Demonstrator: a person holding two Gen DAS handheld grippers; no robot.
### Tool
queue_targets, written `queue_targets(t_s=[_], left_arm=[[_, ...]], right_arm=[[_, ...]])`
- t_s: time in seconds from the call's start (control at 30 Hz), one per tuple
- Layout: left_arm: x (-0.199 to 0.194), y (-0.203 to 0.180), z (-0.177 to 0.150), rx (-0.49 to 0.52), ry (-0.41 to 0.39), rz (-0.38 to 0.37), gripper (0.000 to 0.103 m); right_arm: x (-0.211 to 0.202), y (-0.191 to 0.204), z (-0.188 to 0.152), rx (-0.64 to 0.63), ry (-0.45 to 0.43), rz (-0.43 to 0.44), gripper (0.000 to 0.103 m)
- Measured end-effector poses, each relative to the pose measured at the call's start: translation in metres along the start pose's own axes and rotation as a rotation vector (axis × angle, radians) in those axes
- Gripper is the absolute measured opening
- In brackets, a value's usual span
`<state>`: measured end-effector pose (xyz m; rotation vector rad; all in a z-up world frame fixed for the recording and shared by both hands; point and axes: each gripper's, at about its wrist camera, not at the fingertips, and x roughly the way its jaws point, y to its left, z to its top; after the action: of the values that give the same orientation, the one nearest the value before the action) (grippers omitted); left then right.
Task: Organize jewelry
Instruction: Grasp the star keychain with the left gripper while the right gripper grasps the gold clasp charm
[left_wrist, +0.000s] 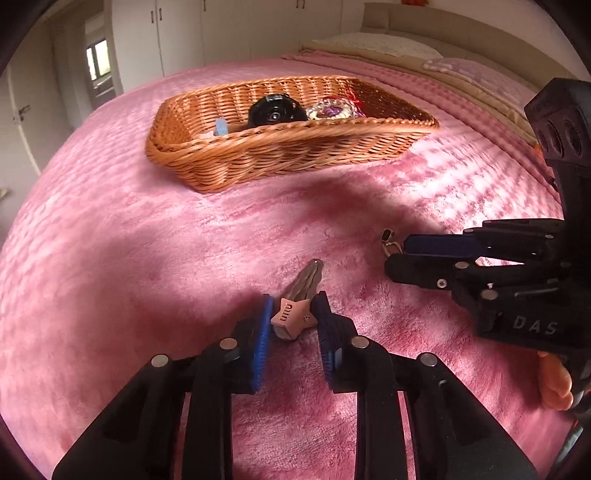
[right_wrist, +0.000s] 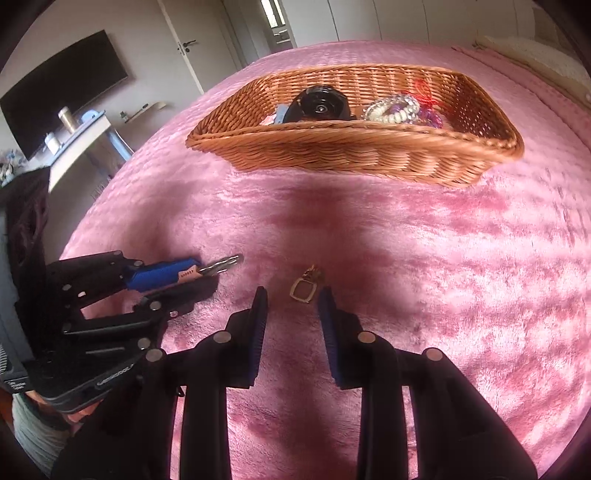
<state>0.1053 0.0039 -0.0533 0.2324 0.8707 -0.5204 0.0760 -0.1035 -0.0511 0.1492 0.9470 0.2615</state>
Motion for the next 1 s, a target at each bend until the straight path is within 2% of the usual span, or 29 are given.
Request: queue_targets(t_s=[0.17, 0.4, 0.47, 0.53, 0.83, 1.0], left_arm=[[-0.007, 0.016, -0.004, -0.091, -0.029, 0.019, 0.022], [-0.006, 0.016, -0.006, -0.088, -0.039, 0.014, 0.022], [-0.006, 0.015, -0.005, -0.090, -0.042, 0.012, 0.022], [-0.007, 0.015, -0.006, -0.090, -0.046, 0.010, 0.022], [-0.021, 0.013, -0.004, -0.093, -0.104, -0.001, 0.022], [-0.048, 0.009, 0.005, -0.103, -0.167, -0.022, 0.022]], right_arm=[[0.011, 0.008, 0.008, -0.026, 0.007, -0.061, 0.026], [0.019, 0.015, 0.013, -0.047, -0.003, -0.124, 0.026], [0.021, 0.014, 0.016, -0.043, -0.007, -0.118, 0.023], [0.022, 0.014, 0.017, -0.052, -0.009, -0.118, 0.012], [0.000, 0.028, 0.011, -0.110, -0.094, -0.118, 0.012], [-0.027, 0.028, 0.012, -0.106, -0.135, -0.092, 0.012]])
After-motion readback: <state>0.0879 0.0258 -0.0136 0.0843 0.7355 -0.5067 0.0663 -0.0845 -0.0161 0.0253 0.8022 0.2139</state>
